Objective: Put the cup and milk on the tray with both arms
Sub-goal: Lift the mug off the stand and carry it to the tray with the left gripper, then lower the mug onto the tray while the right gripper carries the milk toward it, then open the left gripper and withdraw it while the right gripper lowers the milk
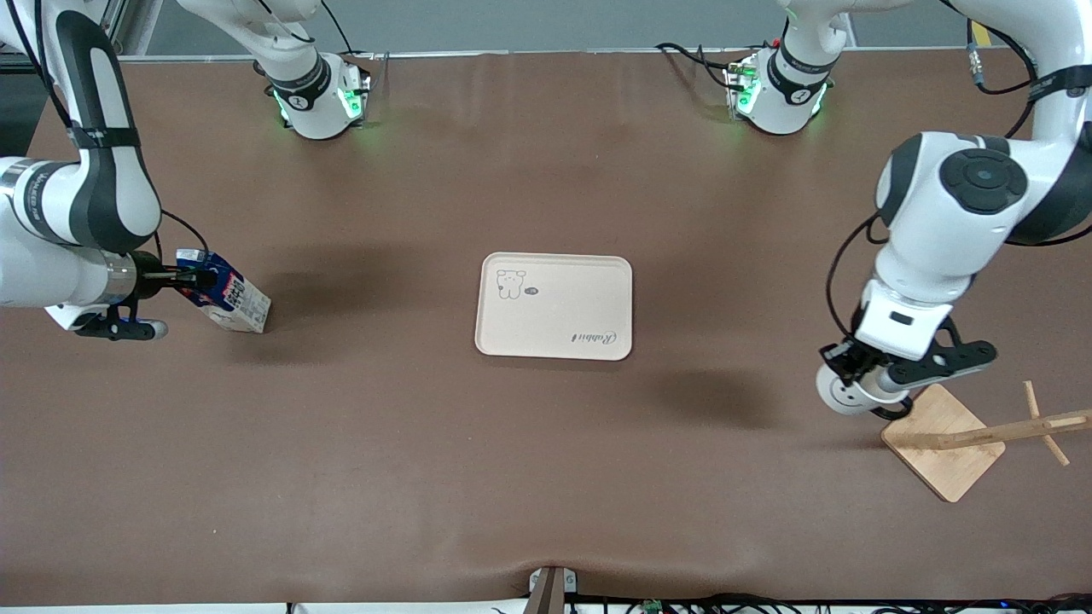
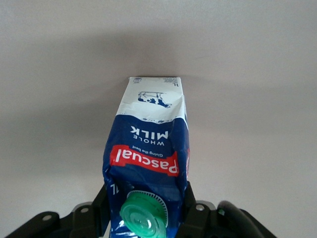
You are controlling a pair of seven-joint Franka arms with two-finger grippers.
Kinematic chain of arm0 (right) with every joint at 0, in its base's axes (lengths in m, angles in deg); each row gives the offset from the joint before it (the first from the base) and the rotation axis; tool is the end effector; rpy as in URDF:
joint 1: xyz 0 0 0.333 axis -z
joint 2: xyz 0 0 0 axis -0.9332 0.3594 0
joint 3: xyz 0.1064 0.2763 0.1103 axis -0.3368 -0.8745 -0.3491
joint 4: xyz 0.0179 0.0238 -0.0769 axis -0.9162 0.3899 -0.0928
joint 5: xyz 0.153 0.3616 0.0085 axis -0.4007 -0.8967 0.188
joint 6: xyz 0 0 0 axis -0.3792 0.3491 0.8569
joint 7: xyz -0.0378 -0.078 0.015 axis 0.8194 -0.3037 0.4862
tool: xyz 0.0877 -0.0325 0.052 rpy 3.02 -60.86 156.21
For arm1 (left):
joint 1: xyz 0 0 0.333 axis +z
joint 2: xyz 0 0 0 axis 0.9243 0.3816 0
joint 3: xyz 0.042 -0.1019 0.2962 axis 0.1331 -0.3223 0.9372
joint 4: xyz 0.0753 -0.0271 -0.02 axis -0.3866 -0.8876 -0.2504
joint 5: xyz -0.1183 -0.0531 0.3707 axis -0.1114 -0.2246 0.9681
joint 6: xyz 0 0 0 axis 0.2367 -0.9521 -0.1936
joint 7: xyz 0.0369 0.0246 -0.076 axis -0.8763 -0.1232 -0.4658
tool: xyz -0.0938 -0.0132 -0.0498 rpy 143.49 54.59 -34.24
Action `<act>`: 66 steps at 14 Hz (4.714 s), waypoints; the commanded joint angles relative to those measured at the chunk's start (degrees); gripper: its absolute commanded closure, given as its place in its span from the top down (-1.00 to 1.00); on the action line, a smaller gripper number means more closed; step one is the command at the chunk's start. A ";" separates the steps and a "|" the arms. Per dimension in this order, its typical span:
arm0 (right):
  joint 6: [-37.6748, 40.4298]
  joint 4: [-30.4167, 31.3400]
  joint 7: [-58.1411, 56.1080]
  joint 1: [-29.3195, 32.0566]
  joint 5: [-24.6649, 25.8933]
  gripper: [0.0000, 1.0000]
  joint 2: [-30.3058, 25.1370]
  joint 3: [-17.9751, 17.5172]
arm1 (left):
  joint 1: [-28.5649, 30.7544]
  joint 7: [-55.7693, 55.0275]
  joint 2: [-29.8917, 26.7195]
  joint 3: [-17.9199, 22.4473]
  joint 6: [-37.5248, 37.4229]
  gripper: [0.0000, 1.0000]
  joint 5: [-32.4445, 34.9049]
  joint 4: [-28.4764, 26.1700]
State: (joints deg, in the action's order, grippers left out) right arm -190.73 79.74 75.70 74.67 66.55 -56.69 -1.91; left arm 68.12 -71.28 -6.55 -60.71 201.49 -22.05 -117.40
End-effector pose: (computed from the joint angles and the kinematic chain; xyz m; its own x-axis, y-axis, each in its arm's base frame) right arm 0.5507 -0.0917 0.3448 0.9289 -0.0748 -0.3626 -0.0840 -0.9964 -0.0095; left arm 0.6327 -0.1425 0.4492 0.9244 0.2365 0.2994 0.2453 -0.9694 0.0085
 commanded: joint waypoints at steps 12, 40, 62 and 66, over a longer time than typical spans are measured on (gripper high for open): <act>15.28 -18.49 -0.58 1.21 0.15 -1.00 -0.57 -0.61 | -25.76 -19.56 16.45 -3.72 -7.00 -1.00 -0.04 10.94; 18.13 -26.33 45.48 -29.46 -20.23 -1.00 2.68 -1.05 | -30.10 -35.22 10.15 -4.51 -19.57 1.00 12.99 8.92; 4.41 -37.41 40.03 -46.16 -14.45 -0.21 25.62 -0.96 | 10.08 22.34 -10.34 -3.90 -46.63 1.00 -8.47 20.26; 4.23 -37.41 39.94 -46.43 -14.09 0.83 25.62 -0.96 | 4.30 29.45 -14.20 5.04 -46.99 1.00 -12.07 16.40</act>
State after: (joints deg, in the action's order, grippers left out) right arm -186.19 43.45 115.94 28.73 51.48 -32.40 -3.49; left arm 75.68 -45.41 -17.32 -60.03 154.67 -32.40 -97.32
